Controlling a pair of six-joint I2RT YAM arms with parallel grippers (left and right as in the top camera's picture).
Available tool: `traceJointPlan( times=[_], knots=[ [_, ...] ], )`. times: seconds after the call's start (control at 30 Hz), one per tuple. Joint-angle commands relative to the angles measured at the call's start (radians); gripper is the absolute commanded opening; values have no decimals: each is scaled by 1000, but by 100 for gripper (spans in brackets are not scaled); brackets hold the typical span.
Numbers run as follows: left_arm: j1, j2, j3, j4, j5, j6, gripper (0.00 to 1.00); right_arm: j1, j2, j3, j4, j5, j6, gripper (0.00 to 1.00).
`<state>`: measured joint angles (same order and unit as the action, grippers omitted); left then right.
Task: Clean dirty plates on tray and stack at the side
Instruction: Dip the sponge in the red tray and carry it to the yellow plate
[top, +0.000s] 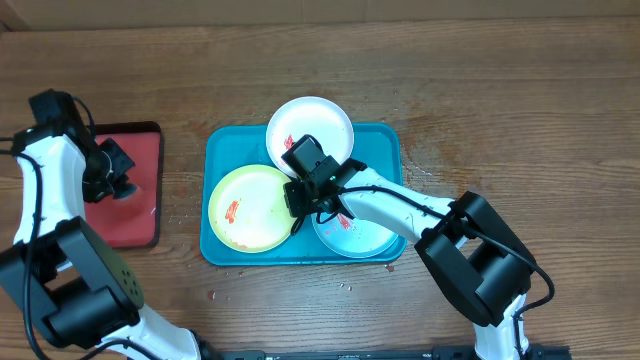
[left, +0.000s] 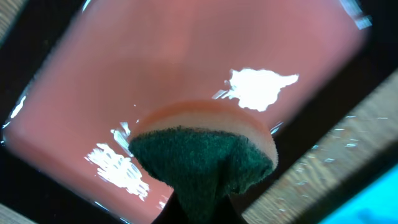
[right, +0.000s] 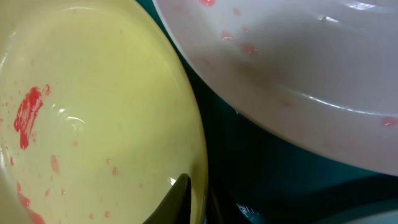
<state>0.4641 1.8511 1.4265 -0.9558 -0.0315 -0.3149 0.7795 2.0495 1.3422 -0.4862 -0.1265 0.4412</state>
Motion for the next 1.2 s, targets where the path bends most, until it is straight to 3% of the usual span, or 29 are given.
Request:
traceJointPlan(
  times=[0.0,0.17,0.3,0.47,0.7,0.83,1.03,1.17],
  knots=[
    [2,27,5,-14,-54,4,4,0,14,27,-16,14,0,11],
    [8,-18,99,-65,-53,2,4,0,14,27,-26,14,0,11],
    [9,6,16,51,-205,-4,4,-1,14,27,-11,14,0,11],
    [6,37,-34,84,-123,-4,4,-1,14,27,-13,14,-3,11],
    [14,-32,159,-144,-101,-8,4,-1,14,27,-13,14,-2,11],
    [9,-85,205,-212,66,20,4,-1,14,29,1,13,-2,11],
    [-37,-97,178,-289,407,184,4,-3,14,63,2,14,-2,11],
    [-145,-97,60,-278,444,214,5,-8,14,76,2,13,-2,11]
  ],
)
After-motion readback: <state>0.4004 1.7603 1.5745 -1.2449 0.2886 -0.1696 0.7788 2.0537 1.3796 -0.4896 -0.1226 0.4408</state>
